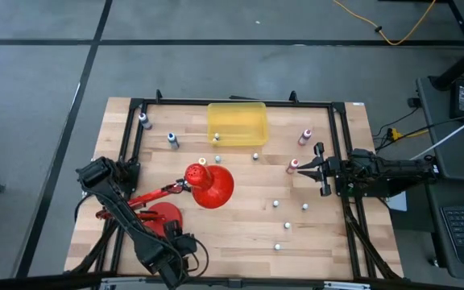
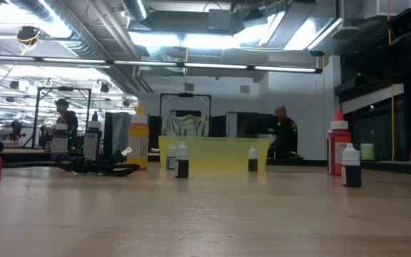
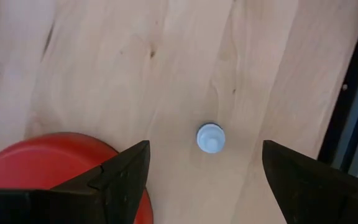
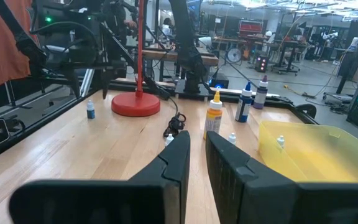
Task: Pick & Place food coloring
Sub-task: Put the blue food coloring bottle into the yellow bin
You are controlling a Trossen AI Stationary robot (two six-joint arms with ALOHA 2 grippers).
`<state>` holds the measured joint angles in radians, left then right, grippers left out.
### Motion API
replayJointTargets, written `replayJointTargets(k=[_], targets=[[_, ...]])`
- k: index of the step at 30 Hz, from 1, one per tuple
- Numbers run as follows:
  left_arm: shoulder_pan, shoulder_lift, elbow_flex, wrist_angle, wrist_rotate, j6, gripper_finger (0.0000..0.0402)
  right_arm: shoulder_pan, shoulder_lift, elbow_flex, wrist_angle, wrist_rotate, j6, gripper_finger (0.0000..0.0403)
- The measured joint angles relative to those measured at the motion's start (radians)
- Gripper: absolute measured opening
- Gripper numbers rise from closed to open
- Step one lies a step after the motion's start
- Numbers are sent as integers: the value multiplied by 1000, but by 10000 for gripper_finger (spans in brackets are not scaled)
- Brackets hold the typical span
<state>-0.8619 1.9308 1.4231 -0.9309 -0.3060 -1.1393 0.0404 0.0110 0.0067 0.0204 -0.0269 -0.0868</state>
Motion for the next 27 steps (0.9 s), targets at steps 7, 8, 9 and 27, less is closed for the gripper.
replayJointTargets(k=[7,8,9,27], targets=[[14,7,1,20,-17,8,298,0,0,0,0,0,0,56],[16,7,1,20,-17,9,298,0,0,0,0,0,0,56],[16,7,1,19,-17,15,298,0,0,0,0,0,0,56],[19,58,1,42,33,79,294,0,0,0,0,0,0,56]])
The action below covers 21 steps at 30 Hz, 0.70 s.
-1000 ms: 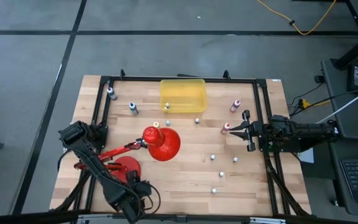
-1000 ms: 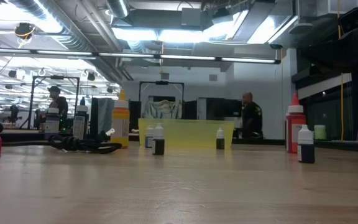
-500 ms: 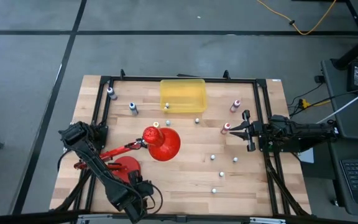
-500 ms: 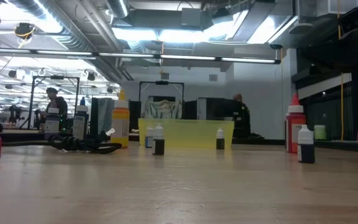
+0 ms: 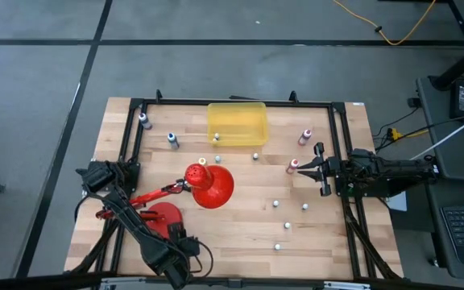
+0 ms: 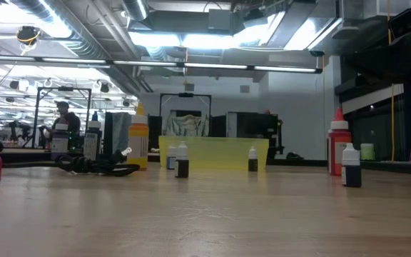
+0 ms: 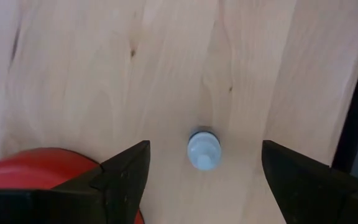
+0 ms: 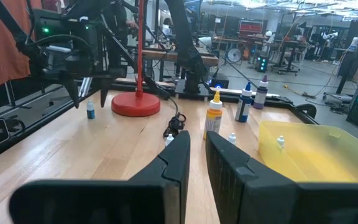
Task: Pick & Place food coloring
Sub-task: Put the blue food coloring bottle into the yellow bin
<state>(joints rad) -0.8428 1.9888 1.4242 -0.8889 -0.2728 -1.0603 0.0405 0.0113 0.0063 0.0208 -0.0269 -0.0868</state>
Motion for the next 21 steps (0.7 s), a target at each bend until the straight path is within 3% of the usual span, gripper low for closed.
replayJointTargets(k=[21], targets=[[8,0,0,-1,5,15,103,0,0,0,0,0,0,56]])
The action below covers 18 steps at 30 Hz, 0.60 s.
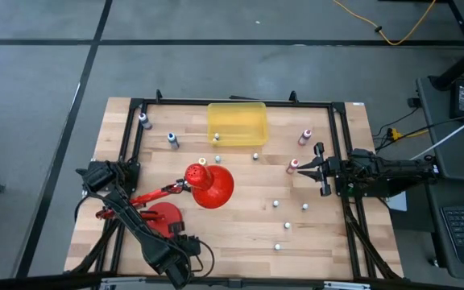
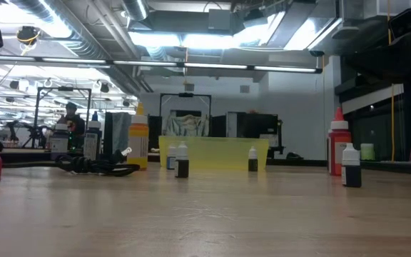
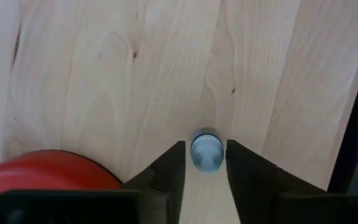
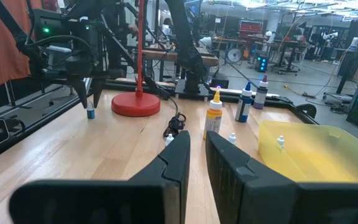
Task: Pick & Place food coloring
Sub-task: Put the blue food coloring bottle into the yellow bin
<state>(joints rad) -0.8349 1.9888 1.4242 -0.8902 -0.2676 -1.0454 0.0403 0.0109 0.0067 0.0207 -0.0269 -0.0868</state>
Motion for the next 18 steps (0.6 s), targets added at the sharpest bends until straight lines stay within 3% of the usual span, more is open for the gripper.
replayJointTargets(k=[7,18], targets=[[1,-2,0,0,-3,12,52,0,0,0,0,0,0,56],[-9,-135,0,-28,-3,14,56,0,0,0,0,0,0,56]])
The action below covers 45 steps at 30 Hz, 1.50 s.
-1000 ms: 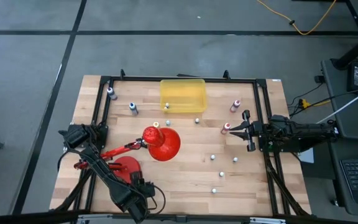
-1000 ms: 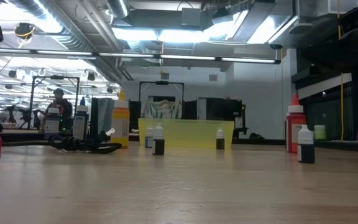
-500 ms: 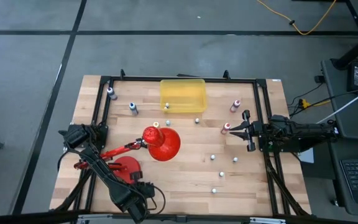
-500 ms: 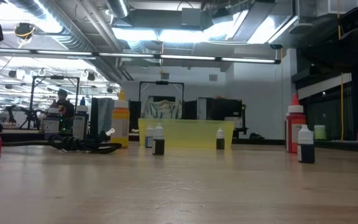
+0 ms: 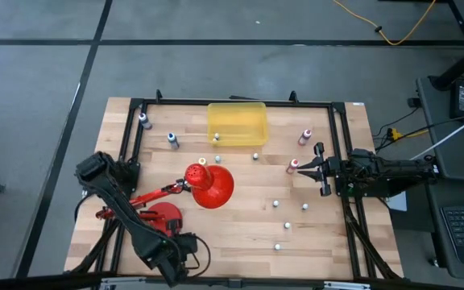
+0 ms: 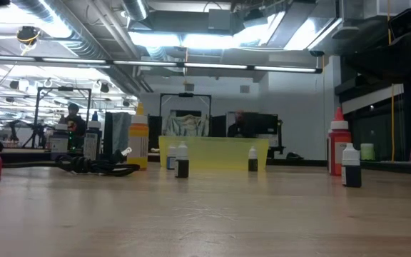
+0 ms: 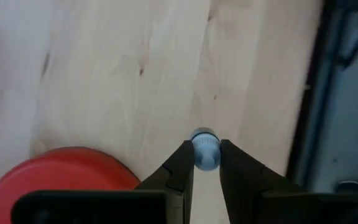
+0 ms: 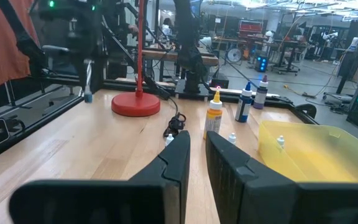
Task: Pick & Place food coloring
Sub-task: Put the blue food coloring bottle into the yellow bin
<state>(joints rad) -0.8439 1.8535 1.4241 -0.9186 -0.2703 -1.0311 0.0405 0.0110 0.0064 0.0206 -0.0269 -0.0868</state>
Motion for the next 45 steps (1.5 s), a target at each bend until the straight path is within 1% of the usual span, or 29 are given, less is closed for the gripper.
replayJointTargets(k=[6,13,19,22,26,31,36,39,45], targets=[[-45,-116,43,-45,4,35,56,0,0,0,0,0,0,56],[-90,-273,80,-51,29,32,55,0,0,0,0,0,0,56],[-121,-395,131,-54,30,24,55,0,0,0,0,0,0,56],[-137,-442,166,-57,30,32,55,0,0,0,0,0,0,56],[-152,-490,219,-55,26,80,55,0,0,0,0,0,0,56],[-151,-536,300,-55,-8,138,55,0,0,0,0,0,0,56],[-151,-571,379,-63,-83,218,55,0,0,0,0,0,0,56],[-146,-589,433,-91,-176,267,54,0,0,0,0,0,0,56],[-98,-609,553,-205,-392,325,54,0,0,0,0,0,0,56]])
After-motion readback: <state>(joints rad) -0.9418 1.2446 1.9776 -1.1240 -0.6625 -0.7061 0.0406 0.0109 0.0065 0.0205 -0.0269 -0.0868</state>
